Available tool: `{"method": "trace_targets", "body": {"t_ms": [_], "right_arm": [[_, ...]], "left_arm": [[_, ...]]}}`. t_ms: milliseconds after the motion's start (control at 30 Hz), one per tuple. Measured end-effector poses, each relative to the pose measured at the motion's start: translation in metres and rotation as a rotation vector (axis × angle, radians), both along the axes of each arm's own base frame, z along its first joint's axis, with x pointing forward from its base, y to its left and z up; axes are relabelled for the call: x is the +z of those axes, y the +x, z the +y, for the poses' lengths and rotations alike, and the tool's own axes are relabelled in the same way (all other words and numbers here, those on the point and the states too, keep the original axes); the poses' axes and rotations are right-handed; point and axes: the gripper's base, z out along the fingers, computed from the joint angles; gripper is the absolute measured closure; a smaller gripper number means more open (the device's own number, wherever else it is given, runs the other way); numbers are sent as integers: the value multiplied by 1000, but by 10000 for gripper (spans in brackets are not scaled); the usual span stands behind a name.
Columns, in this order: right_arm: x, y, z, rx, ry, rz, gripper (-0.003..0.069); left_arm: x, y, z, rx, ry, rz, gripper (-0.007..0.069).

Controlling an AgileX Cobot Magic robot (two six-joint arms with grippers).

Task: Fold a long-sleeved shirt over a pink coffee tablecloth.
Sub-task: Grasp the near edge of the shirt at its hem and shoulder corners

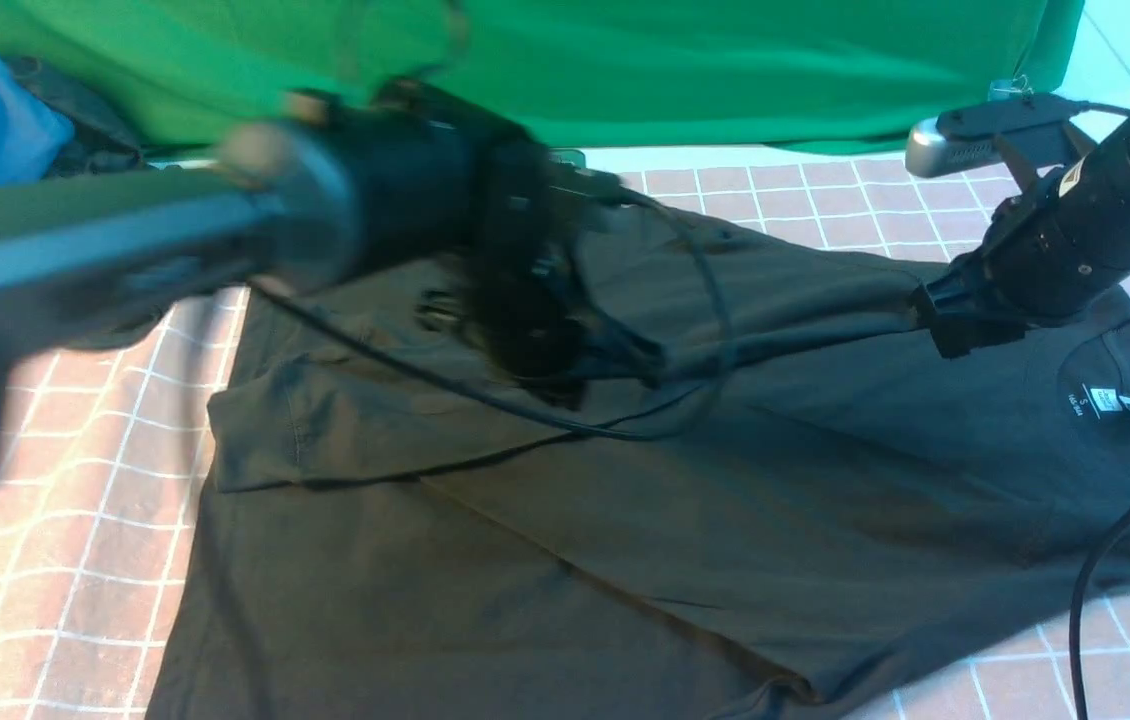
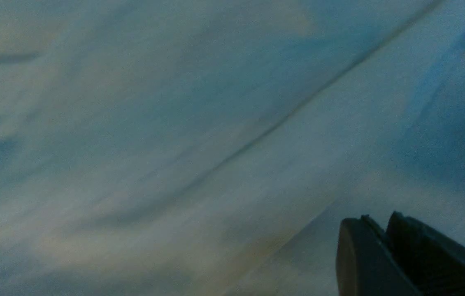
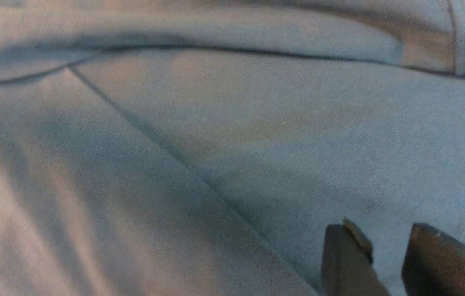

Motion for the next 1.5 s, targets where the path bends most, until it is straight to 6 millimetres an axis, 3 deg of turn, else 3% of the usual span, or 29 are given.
{"method": "trace_targets", "body": {"t_ms": [133, 267, 467, 633, 767, 1033, 1233, 1367, 1500], "right_arm": [[5, -3, -1, 16, -5, -1, 411], [18, -8, -1, 18, -2, -32, 411], [25, -10, -2, 15, 3, -55, 411], [26, -11, -2, 15, 4, -58, 411], [26, -10, -3, 14, 4, -58, 411], [26, -10, -3, 14, 4, -58, 411], [26, -10, -3, 14, 4, -58, 411], [26, -10, -3, 14, 4, -58, 411], [26, -10, -3, 14, 4, -58, 411]], "left_arm": [[-12, 7, -24, -74, 25, -17, 527], [-22, 16, -40, -168, 58, -48, 405], [-36, 24, -44, -237, 119, -109, 227], [-45, 27, -45, -254, 133, -125, 197], [-48, 28, -45, -261, 137, -128, 242], [-48, 31, -47, -267, 136, -149, 585], [-30, 31, -47, -247, 129, -138, 613], [-2, 28, -49, -219, 66, -145, 613], [3, 22, -49, -226, 54, -87, 613]]}}
